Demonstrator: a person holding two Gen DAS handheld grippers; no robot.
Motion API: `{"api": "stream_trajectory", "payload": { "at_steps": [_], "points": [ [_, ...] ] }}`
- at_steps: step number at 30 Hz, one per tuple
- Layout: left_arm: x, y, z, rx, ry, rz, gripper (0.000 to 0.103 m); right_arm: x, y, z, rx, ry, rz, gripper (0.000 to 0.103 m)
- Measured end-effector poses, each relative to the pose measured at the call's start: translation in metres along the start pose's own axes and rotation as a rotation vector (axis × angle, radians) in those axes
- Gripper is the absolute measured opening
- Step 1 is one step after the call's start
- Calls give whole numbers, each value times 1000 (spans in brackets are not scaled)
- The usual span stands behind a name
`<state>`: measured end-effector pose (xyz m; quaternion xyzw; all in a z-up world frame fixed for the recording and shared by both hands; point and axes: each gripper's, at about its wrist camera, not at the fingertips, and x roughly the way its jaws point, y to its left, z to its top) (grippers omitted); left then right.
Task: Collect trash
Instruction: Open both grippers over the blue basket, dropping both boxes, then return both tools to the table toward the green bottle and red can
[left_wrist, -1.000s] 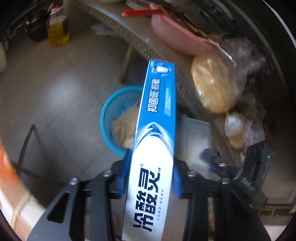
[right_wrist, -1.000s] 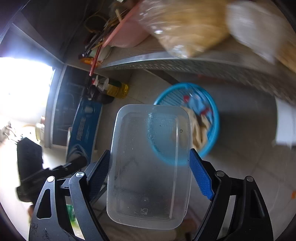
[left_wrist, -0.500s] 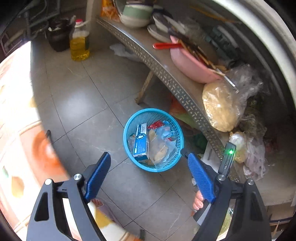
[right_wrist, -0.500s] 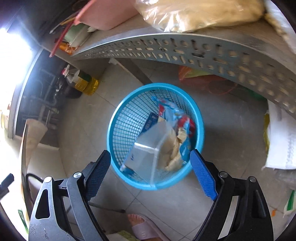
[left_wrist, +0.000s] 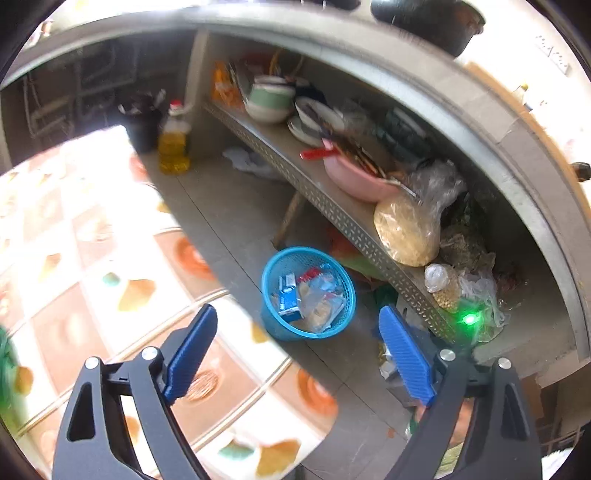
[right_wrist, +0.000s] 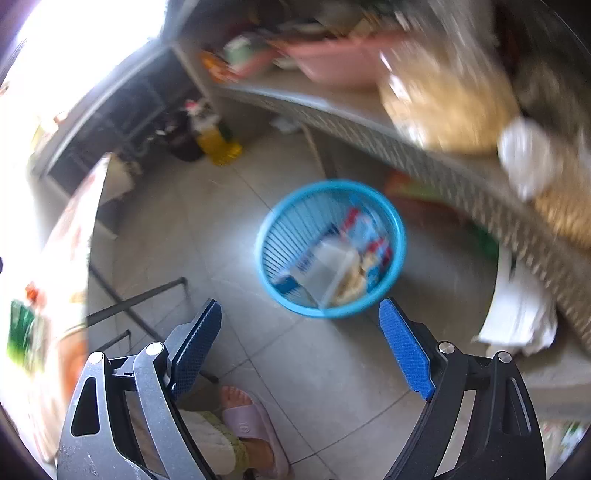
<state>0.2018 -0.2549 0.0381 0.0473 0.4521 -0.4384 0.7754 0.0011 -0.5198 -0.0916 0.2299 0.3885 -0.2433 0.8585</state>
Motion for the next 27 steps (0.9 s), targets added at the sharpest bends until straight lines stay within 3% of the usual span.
{"api": "stream_trajectory", "payload": {
  "at_steps": [7, 13, 20, 27],
  "points": [
    [-82, 31, -37, -38, -137, 68, 93, -74, 57, 10, -185, -141, 31, 95],
    [-140, 64, -75, -107, -229, 162, 94, -108, 112, 10, -303, -174, 57, 95],
    [-211, 99, -126, -195, -309, 320, 97, -124, 191, -7, -488, -241, -27, 95],
    [-247, 133, -173, -297, -335, 420, 97, -122, 257, -28, -643, -221, 61, 95]
  ]
}}
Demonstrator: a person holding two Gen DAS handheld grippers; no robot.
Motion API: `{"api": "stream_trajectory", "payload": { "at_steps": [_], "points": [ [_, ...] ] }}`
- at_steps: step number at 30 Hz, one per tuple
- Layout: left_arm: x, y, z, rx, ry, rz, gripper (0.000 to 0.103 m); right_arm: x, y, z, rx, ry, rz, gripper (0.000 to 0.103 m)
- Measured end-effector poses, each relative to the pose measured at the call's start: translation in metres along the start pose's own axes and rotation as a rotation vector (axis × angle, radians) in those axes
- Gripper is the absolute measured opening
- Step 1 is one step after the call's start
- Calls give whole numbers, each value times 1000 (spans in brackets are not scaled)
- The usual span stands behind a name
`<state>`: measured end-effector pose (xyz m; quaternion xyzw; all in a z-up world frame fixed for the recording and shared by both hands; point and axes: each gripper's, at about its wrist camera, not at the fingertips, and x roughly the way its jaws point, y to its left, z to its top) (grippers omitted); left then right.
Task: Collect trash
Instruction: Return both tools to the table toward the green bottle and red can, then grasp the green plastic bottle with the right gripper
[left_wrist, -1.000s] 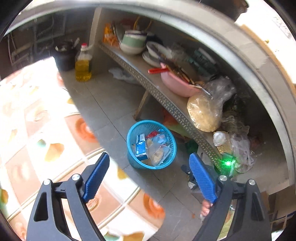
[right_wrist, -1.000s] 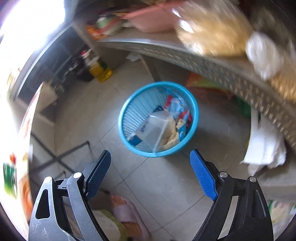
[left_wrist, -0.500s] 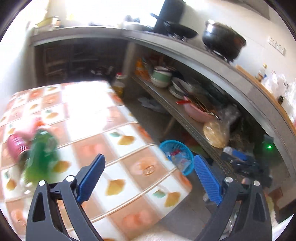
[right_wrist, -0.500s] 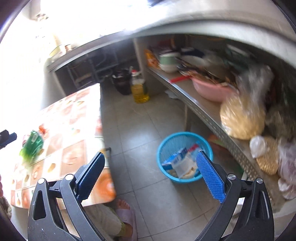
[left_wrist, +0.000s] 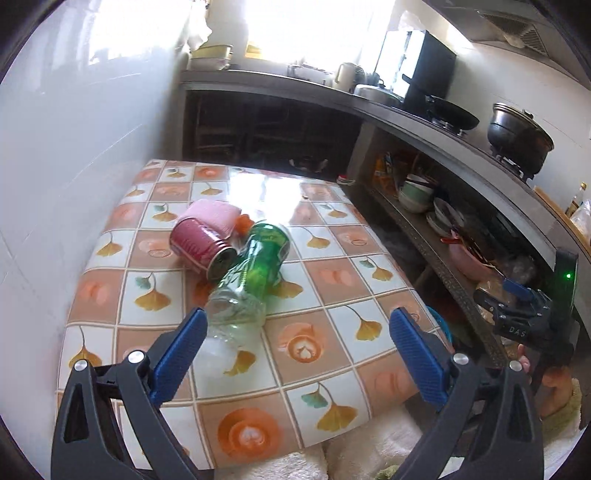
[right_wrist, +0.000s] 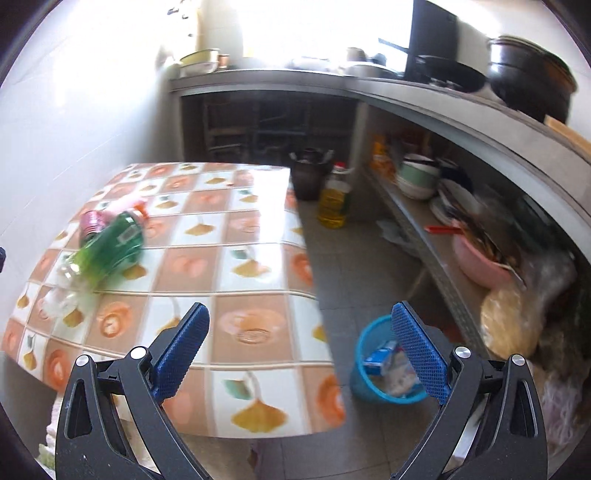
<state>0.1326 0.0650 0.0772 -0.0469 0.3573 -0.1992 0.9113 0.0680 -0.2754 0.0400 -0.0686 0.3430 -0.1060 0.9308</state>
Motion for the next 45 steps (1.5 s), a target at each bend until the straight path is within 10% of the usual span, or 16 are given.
{"api": "stream_trajectory", "payload": {
  "at_steps": [6, 15, 30, 34, 45],
  "points": [
    [-4, 41, -14, -82, -2, 48, 97, 9, 44, 22, 32, 45, 288, 95],
    [12, 79, -32, -163, 22, 147, 97, 87, 141, 61, 183, 348, 607, 95],
    [23, 126, -40, -247, 35, 195, 97, 191, 218, 46, 362, 629, 638, 78],
    [27, 130, -35, -261, 32, 190, 97, 189, 215, 43, 400, 624, 691, 62],
    [68, 132, -4, -307, 75, 87, 97, 181, 171, 37, 399, 629, 685, 60]
  ]
}}
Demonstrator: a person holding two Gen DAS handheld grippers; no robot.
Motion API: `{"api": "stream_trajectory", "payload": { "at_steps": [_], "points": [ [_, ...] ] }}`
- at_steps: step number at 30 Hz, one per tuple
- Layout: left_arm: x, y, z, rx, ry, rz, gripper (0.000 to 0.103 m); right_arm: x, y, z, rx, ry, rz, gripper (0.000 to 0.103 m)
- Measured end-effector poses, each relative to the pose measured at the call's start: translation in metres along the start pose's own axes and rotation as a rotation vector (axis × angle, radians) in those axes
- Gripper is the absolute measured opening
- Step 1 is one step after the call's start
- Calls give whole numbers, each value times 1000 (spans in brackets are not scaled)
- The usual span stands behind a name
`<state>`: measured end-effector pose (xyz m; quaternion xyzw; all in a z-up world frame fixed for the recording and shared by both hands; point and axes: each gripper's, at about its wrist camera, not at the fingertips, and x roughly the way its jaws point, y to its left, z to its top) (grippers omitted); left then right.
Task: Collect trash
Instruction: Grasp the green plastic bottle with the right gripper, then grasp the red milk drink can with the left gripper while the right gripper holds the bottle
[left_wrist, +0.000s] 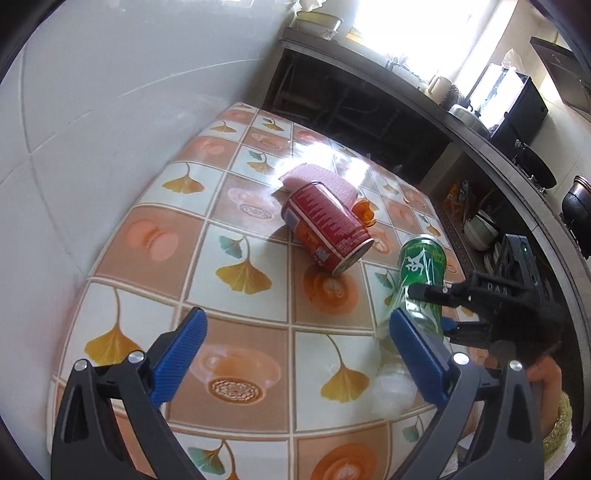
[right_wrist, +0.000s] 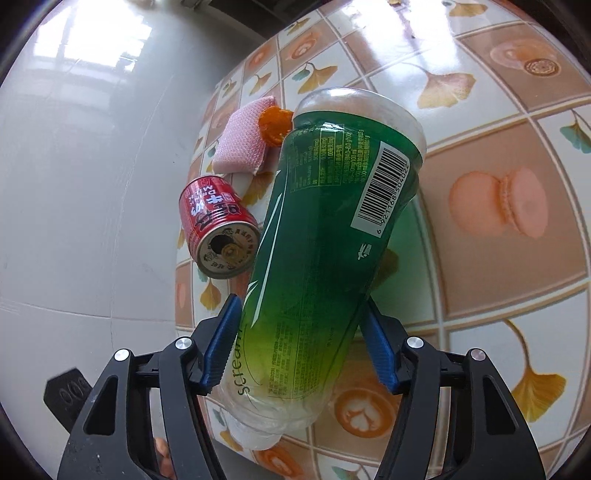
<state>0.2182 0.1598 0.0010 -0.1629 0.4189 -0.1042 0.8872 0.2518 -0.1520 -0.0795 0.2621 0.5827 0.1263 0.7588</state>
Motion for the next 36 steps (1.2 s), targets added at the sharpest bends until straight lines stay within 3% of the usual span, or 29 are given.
{"api": "stream_trajectory", "payload": {
  "at_steps": [9, 16, 20, 24, 29, 36],
  "points": [
    [63, -13, 63, -166, 73, -98, 97, -46, -30, -21, -119, -27, -122, 59],
    [122, -30, 97, -164, 131, 48, 97, -62, -42, -30, -136, -75, -146, 58],
    [135, -36, 91, -157, 154, 106, 88, -61, -43, -31, -135, -88, -135, 58],
    [137, -43, 83, -105, 160, 142, 71, -67, -46, -31, -152, -98, -142, 58],
    [128, -52, 72, 5, 141, 149, 70, -78, -50, -36, -176, -103, -148, 56],
    [102, -74, 28, 216, 197, 63, 69, -91, -54, -48, -228, -92, -187, 56]
  ]
}}
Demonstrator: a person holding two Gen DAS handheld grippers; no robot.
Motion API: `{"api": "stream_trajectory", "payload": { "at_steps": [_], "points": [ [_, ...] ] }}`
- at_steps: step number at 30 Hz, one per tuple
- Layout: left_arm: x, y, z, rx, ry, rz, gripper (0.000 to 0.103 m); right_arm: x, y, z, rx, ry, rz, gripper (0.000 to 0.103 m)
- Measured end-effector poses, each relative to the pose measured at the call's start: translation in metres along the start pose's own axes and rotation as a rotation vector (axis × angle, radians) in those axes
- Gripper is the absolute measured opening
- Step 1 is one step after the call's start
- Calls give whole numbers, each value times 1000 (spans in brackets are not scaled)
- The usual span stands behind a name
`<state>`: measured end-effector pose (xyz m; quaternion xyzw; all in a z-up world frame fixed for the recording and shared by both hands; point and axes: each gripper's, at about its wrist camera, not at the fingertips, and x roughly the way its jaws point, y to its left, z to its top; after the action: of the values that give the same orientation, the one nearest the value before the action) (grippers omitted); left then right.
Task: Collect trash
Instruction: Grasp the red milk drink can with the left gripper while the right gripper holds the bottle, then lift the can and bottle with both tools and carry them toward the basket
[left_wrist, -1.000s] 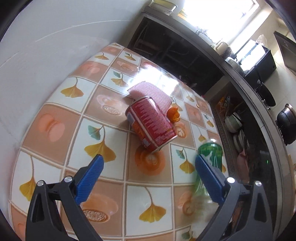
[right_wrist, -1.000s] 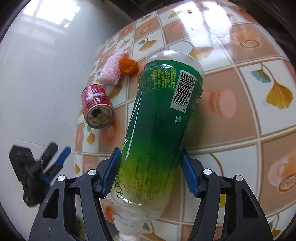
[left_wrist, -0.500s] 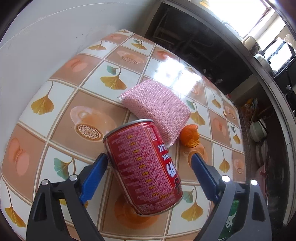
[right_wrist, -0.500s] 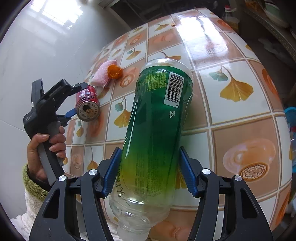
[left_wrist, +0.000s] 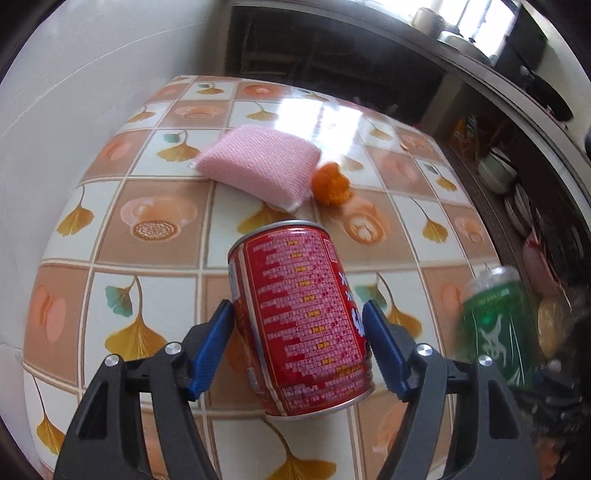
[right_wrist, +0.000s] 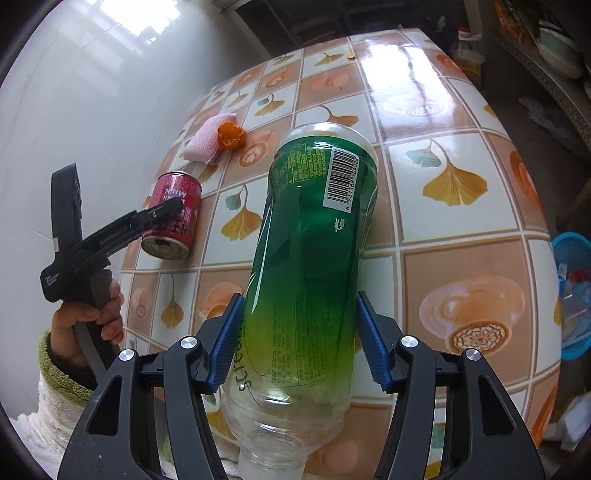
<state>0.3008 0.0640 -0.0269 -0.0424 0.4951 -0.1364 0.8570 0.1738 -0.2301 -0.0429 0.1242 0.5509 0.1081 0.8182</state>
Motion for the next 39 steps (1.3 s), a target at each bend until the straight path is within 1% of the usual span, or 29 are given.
{"api": "stream_trajectory", "payload": {
  "at_steps": [1, 4, 6, 7, 11, 13, 17, 20, 23, 28, 39],
  "points": [
    [-6, -7, -12, 46, 8, -19, 69, -2, 0, -3, -11, 0, -17, 56],
    [-20, -27, -43, 134, 33, -77, 69, -9, 0, -13, -30, -6, -43, 56],
    [-28, -40, -61, 187, 37, -97, 69, -12, -1, -18, -32, -17, -55, 56],
    [-32, -46, -69, 213, 38, -99, 69, -13, -1, -19, -31, -23, -59, 56],
    [-39, -65, -86, 266, 31, -87, 69, -16, -1, -23, -33, -35, -67, 56],
    [-40, -73, -90, 285, 29, -86, 69, -16, -1, -23, -33, -37, -69, 56],
    [-38, -83, -90, 310, 37, -98, 69, -20, -2, -25, -41, -51, -102, 56],
    [-37, -90, -90, 327, 39, -107, 69, -23, -6, -27, -24, -57, -103, 56],
    [-35, -94, -89, 347, 36, -98, 69, -25, -11, -28, -3, -61, -97, 56],
    [-35, -95, -89, 346, 36, -95, 69, -25, -15, -27, 25, -58, -82, 56],
    [-34, -93, -89, 345, 39, -88, 69, -23, -13, -27, 32, -51, -84, 57]
  ]
}}
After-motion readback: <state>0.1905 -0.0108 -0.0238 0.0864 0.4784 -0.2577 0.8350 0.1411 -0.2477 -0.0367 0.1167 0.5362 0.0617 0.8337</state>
